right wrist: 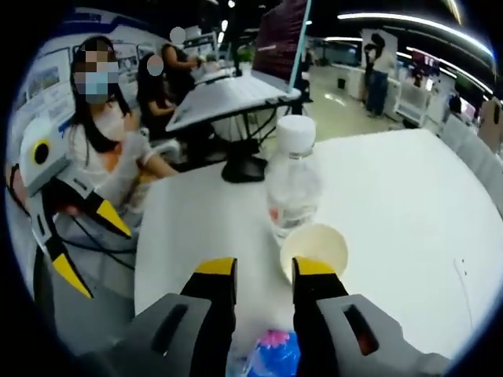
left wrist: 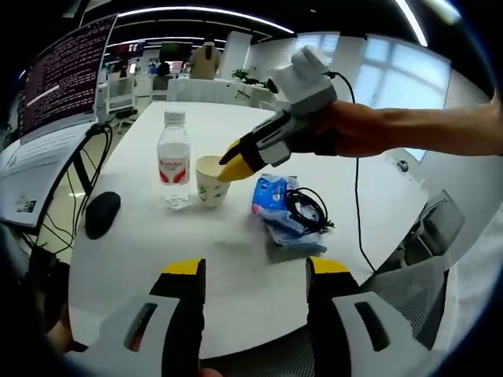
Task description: Arrange the tabletop items into an orderly group along one side of the table until the central work area is clear of visible clutter.
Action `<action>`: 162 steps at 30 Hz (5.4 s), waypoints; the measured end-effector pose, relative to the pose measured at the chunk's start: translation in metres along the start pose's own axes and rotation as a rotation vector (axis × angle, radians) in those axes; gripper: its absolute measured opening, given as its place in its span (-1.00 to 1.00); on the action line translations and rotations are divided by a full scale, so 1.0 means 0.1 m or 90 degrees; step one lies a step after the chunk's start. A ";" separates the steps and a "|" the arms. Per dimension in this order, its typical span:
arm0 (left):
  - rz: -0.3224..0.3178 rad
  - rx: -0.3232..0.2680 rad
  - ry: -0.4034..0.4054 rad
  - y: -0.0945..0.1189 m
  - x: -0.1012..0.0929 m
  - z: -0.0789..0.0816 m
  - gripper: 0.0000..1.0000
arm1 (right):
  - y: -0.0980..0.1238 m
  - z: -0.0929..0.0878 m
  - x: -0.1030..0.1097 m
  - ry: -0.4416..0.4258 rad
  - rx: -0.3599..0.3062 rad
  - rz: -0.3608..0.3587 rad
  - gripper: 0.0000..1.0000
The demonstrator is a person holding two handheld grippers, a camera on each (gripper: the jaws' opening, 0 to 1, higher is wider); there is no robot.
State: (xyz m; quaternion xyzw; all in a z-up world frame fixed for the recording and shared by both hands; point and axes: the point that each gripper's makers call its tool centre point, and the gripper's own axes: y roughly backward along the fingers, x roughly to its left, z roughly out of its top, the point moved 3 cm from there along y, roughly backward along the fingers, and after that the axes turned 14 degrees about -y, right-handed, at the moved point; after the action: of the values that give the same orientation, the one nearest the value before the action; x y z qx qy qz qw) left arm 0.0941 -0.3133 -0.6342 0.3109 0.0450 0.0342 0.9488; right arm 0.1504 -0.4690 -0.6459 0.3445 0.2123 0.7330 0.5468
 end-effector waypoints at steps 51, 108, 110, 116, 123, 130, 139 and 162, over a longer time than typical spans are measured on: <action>-0.052 0.036 0.001 -0.20 -0.34 0.06 0.14 | 1.60 -1.83 -0.22 -0.376 -0.183 -0.105 -0.03; -0.033 0.027 0.019 -0.16 -0.42 0.04 0.07 | 1.79 -2.18 -0.38 -0.448 -0.176 -0.138 -0.17; -0.033 0.027 0.019 -0.16 -0.42 0.04 0.07 | 1.76 -2.16 -0.39 -0.444 -0.171 -0.135 -0.17; -0.034 0.026 0.018 -0.18 -0.41 0.05 0.06 | 1.71 -2.11 -0.44 -0.439 -0.164 -0.131 -0.19; -0.037 0.022 0.010 -0.19 -0.43 0.09 0.06 | 1.63 -2.08 -0.49 -0.432 -0.153 -0.128 -0.21; -0.037 0.022 0.016 -0.21 -0.42 0.07 0.05 | 1.55 -2.03 -0.58 -0.427 -0.145 -0.130 -0.26; -0.033 0.023 0.018 -0.21 -0.39 0.08 0.04 | 1.31 -1.96 -0.74 -0.443 -0.123 -0.131 -0.29; -0.017 0.021 0.036 -0.15 -0.30 0.07 0.04 | 0.88 -1.94 -1.04 -0.415 -0.037 -0.231 -0.74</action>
State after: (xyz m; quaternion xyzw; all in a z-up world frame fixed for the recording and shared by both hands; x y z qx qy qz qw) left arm 0.0661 -0.3319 -0.6355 0.3245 0.0763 0.0295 0.9423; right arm -0.0331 -0.5825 -0.7440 0.5012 0.0639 0.4816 0.7161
